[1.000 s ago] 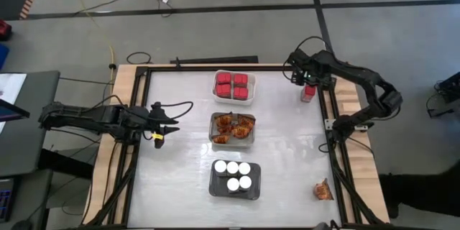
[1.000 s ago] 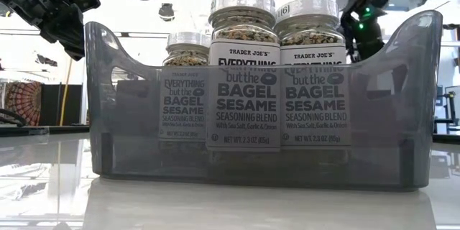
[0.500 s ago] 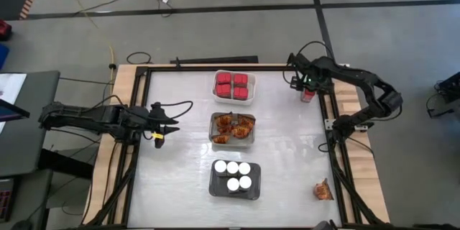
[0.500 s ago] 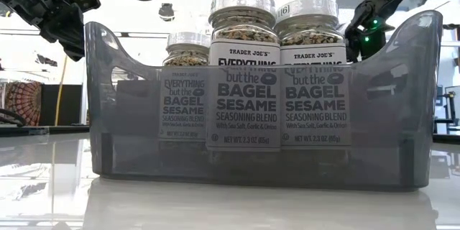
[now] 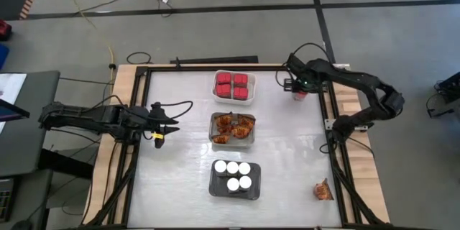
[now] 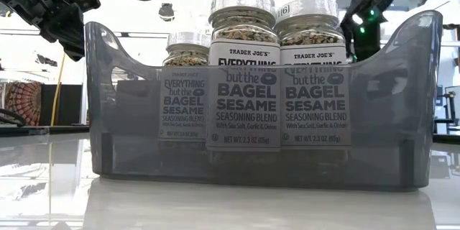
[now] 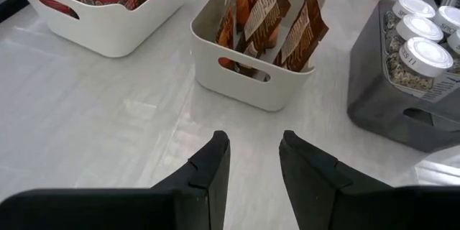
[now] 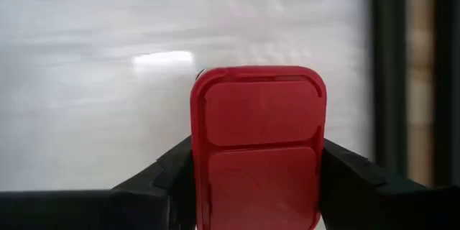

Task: Sort spices by type
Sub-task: Put the red seasoning can into the white bin

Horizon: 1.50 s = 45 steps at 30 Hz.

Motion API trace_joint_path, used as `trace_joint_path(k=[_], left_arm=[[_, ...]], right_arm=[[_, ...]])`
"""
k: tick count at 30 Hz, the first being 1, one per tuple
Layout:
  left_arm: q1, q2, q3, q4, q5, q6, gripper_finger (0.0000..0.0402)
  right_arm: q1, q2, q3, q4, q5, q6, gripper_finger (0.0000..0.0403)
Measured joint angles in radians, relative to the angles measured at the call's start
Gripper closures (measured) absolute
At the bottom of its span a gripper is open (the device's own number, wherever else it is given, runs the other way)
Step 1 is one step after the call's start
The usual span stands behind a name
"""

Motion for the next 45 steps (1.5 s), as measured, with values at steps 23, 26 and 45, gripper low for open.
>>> trace_joint_path(k=[23,26,45], left_arm=[[0.0,0.0,0.0,-0.025,0.0,-0.007,0.0288],[0.0,0.0,0.0,-0.025,0.0,-0.007,0.0288],[0.0,0.0,0.0,-0.03,0.025,-0.015,0.0288]], right_arm=[[0.352,0.266,0.729,-0.172,0.001,0.122,0.017],[0.373,0.347,0.822,-0.196,0.0,0.097,0.017],[0.368,0.512,0.898,-0.204,-0.028,0.125,0.017]])
